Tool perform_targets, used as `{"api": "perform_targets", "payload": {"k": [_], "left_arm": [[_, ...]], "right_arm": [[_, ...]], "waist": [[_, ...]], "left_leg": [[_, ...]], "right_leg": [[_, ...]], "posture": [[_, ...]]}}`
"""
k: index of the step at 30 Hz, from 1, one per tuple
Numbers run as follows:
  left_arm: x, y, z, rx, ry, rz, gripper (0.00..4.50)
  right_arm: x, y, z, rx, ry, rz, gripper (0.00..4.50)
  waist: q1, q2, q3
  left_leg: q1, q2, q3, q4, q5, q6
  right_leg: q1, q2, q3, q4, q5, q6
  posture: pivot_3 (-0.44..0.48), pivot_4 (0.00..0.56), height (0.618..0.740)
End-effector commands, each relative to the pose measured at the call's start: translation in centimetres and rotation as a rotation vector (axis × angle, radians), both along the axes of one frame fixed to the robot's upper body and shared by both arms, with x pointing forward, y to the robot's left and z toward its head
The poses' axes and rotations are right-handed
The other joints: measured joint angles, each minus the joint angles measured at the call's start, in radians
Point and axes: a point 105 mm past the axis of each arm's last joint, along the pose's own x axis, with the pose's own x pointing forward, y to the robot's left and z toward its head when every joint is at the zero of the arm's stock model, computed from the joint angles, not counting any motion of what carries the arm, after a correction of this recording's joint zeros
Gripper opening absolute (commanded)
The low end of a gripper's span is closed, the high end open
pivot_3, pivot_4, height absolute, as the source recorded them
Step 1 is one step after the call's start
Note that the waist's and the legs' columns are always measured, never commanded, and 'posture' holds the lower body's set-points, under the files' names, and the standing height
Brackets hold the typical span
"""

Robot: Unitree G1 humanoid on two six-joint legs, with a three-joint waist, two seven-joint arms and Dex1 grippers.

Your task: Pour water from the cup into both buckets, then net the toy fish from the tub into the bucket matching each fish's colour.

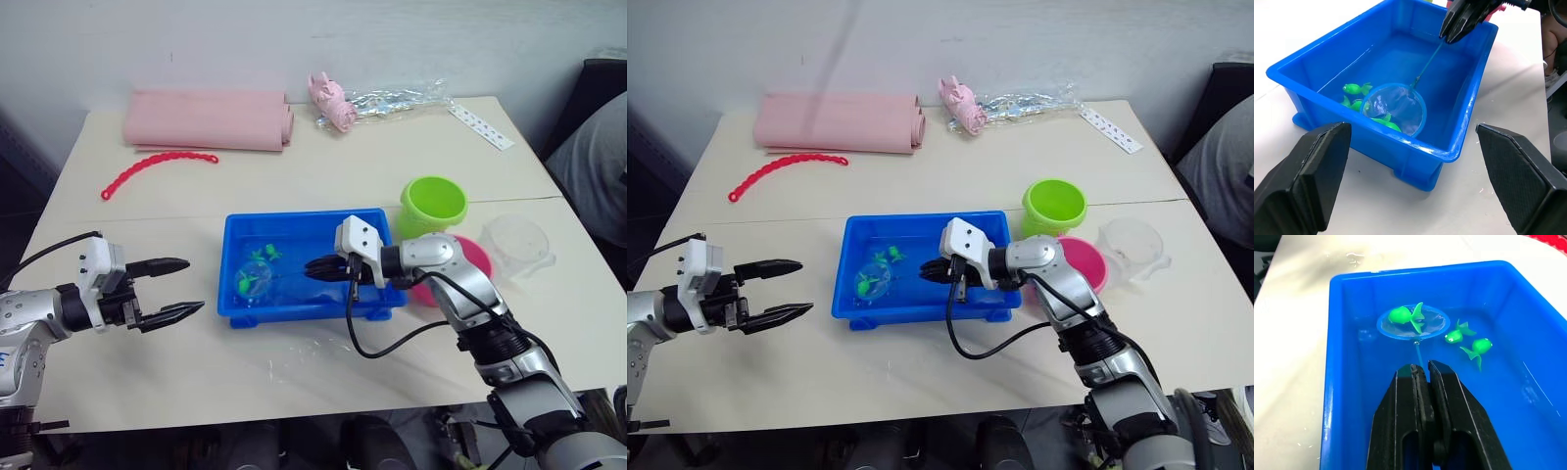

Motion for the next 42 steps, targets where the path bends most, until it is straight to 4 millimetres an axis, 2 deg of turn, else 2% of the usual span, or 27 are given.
{"api": "perform_targets", "payload": {"k": [1,7,16,22,26,31,36,40,42], "left_arm": [[0.1,-0.2,0.6,0.0,-0.032,-0.012,4.47],[0.3,-0.4,0.7,-0.009,-0.039,-0.017,4.47],[1.5,-1.5,1.5,-0.041,-0.073,-0.056,4.47],[2.5,-3.5,2.8,-0.096,-0.097,-0.115,4.47],[3.2,-5.0,3.4,-0.135,-0.089,-0.146,4.47],[3.7,-6.3,3.3,-0.158,-0.068,-0.175,4.47],[4.3,-7.7,3.5,-0.193,-0.065,-0.205,4.47],[4.7,-8.6,4.6,-0.245,-0.101,-0.234,4.47],[5.0,-9.2,6.0,-0.311,-0.138,-0.239,4.47]], "right_arm": [[-0.5,-0.5,1.4,0.039,-0.017,0.023,0.0],[-1.4,-2.4,2.6,0.073,0.002,0.039,0.0],[-2.5,-6.2,3.9,0.092,0.006,-0.03,0.0],[-3.4,-9.3,5.2,0.126,-0.056,-0.129,0.0],[-4.1,-11.2,5.5,0.134,-0.09,-0.199,0.0],[-4.7,-12.6,5.2,0.134,-0.102,-0.273,0.0],[-5.5,-13.9,6.8,0.173,-0.137,-0.331,0.0],[-5.8,-15.6,7.9,0.175,-0.163,-0.395,0.0],[-5.7,-16.9,8.4,0.167,-0.181,-0.436,0.0]], "waist": [[0.0,0.0,0.0],[0.003,0.0,0.0],[0.005,0.0,0.0],[0.006,0.0,0.0],[0.008,-0.001,0.0],[0.006,-0.001,0.0],[0.01,-0.001,0.0],[0.019,-0.001,0.0],[0.026,-0.001,0.0]], "left_leg": [[0.0,0.0,0.0,0.0,0.0,0.0],[-0.001,0.0,0.0,0.002,0.0,0.0],[-0.003,0.0,-0.001,0.004,0.0,0.001],[-0.004,0.0,-0.001,0.004,0.0,0.001],[-0.004,0.0,-0.001,0.004,0.0,0.002],[-0.004,-0.001,-0.001,0.005,0.0,0.002],[-0.004,-0.001,-0.001,0.005,0.001,0.002],[-0.004,-0.001,-0.001,0.005,0.001,0.003],[-0.004,-0.001,-0.001,0.005,0.001,0.003]], "right_leg": [[0.0,0.0,0.0,0.0,0.0,0.0],[0.0,0.0,0.0,0.001,0.0,0.0],[0.0,0.0,-0.001,0.001,0.0,0.0],[0.0,0.0,-0.001,0.0,0.0,0.0],[0.0,0.0,-0.002,0.0,0.0,0.0],[0.0,0.0,-0.001,0.0,0.0,0.0],[0.0,0.0,-0.001,0.0,0.0,0.0],[0.001,0.0,-0.002,-0.001,0.0,0.0],[0.001,0.0,-0.001,-0.001,0.0,0.0]], "posture": [[0.0,0.15,0.74],[0.0,0.15,0.74],[0.0,0.15,0.74],[0.0,0.15,0.74],[0.0,0.15,0.74],[0.0,0.15,0.74],[0.0,0.15,0.74],[0.0,0.15,0.74],[0.0,0.15,0.74]]}}
